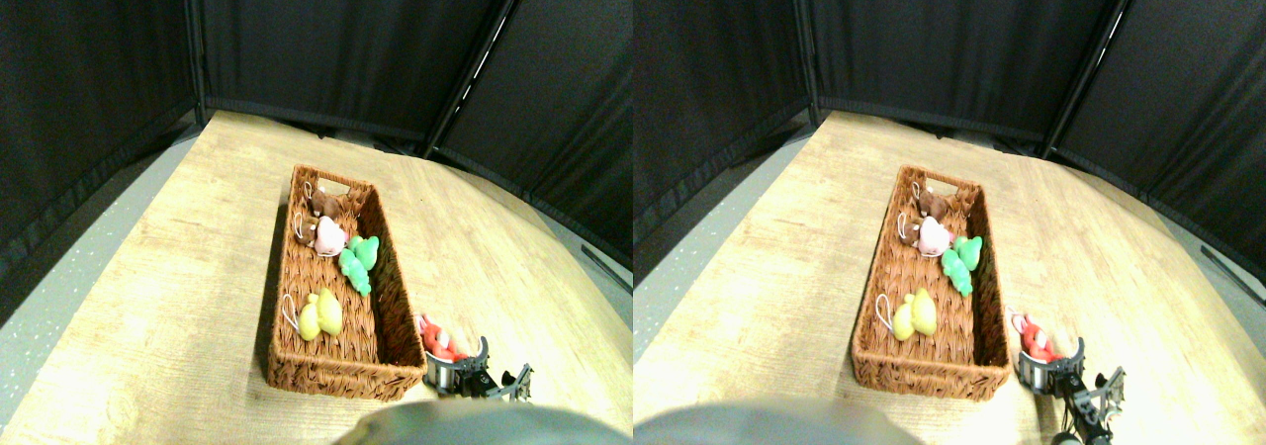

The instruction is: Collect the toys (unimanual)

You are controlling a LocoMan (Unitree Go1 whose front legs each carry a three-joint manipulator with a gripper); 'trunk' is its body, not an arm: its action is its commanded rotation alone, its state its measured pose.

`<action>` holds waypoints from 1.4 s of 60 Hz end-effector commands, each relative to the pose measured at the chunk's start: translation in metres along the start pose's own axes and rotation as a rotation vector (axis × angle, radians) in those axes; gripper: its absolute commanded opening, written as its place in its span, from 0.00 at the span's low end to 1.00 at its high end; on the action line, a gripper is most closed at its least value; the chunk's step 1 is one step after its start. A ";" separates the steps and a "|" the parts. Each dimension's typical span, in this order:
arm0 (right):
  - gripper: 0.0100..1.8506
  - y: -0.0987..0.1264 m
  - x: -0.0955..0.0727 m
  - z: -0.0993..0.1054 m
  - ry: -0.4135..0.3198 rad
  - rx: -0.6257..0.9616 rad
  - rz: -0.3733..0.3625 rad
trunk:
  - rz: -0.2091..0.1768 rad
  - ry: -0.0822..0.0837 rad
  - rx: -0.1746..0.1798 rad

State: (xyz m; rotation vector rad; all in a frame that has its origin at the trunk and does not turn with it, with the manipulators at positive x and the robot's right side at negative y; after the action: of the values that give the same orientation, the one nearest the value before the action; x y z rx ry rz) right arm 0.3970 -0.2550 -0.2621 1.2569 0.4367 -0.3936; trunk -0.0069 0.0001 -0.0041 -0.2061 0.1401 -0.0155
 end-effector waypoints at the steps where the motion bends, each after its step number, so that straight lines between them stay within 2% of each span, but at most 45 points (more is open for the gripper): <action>1: 0.42 -0.004 0.007 0.003 -0.060 -0.021 -0.026 | 0.024 0.034 0.005; 4: 0.38 -0.002 0.007 0.003 -0.069 -0.025 -0.029 | 0.024 0.035 0.005; 7: 0.24 0.000 0.007 0.002 -0.093 -0.041 -0.014 | 0.024 0.036 0.005; 8: 0.16 0.000 0.008 0.002 -0.093 -0.038 -0.009 | 0.024 0.036 0.005; 9: 0.16 0.000 0.008 0.002 -0.093 -0.038 -0.009 | 0.023 0.035 0.005; 10: 0.09 0.001 0.008 0.002 -0.092 -0.036 -0.003 | 0.023 0.035 0.005; 11: 0.07 0.002 0.008 0.001 -0.102 -0.018 -0.007 | 0.022 0.034 0.005; 17: 0.15 0.008 0.008 0.000 -0.138 -0.045 -0.005 | 0.020 0.032 0.006; 20: 0.17 0.011 0.007 0.002 -0.124 -0.056 0.032 | 0.020 0.033 0.007; 28: 0.19 0.021 0.003 0.005 -0.129 -0.096 0.065 | 0.015 0.029 0.009; 33: 0.17 0.025 0.001 0.007 -0.132 -0.103 0.094 | 0.015 0.022 0.011; 46: 0.16 0.035 -0.011 0.009 -0.129 -0.126 0.154 | 0.011 0.019 0.016; 55: 0.15 0.047 -0.023 0.013 -0.151 -0.169 0.249 | 0.002 0.015 0.022; 75: 0.15 0.071 -0.040 0.019 -0.162 -0.150 0.296 | -0.007 0.010 0.024; 84: 0.16 0.081 -0.044 0.021 -0.224 -0.189 0.331 | -0.013 0.002 0.025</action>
State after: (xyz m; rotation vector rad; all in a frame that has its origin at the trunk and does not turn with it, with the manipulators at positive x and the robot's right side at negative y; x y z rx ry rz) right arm 0.4032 -0.2491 -0.2592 1.2605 0.4392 -0.3678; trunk -0.0075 0.0008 -0.0038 -0.2042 0.1406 -0.0079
